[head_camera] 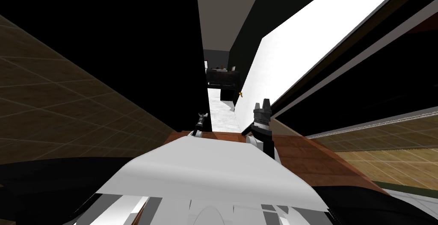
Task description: Push the door open
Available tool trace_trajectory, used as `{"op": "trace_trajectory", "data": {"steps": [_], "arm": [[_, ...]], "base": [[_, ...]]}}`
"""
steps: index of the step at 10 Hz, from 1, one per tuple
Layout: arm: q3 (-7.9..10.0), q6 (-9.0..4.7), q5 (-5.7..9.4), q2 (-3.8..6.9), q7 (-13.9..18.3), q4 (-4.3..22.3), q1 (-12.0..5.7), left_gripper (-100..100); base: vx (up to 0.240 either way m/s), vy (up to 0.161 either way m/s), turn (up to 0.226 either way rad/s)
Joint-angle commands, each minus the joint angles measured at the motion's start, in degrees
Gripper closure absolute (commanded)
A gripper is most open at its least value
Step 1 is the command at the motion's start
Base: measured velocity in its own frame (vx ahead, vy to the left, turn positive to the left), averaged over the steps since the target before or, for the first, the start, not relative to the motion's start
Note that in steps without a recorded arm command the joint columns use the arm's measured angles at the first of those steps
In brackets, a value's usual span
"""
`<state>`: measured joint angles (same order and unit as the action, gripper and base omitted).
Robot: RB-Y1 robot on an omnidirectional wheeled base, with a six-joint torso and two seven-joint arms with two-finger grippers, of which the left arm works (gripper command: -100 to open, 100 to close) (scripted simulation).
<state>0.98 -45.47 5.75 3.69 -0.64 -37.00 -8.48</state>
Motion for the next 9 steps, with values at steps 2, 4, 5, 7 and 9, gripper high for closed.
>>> {"op": "trace_trajectory", "data": {"steps": [2, 4, 5, 7, 9], "arm": [[0.99, -0.03, 0.53, 0.53, -0.3, 0.1, 0.01, 100], [1.97, -0.06, 1.06, 0.93, -0.7, 0.3, 0.03, 100], [2.42, -0.07, 1.3, 1.1, -0.8, 0.3, 0.04, 100], [3.44, -0.11, 1.85, 1.41, -1.1, 0.5, 0.05, 100], [4.57, -0.14, 2.46, 1.7, -1.5, 0.6, 0.07, 100]], "base": [[0.131, -0.036, 0.037], [0.172, -0.033, 0.029], [0.206, -0.05, 0.039], [0.193, -0.067, 0.053], [0.195, -0.05, 0.045]]}}
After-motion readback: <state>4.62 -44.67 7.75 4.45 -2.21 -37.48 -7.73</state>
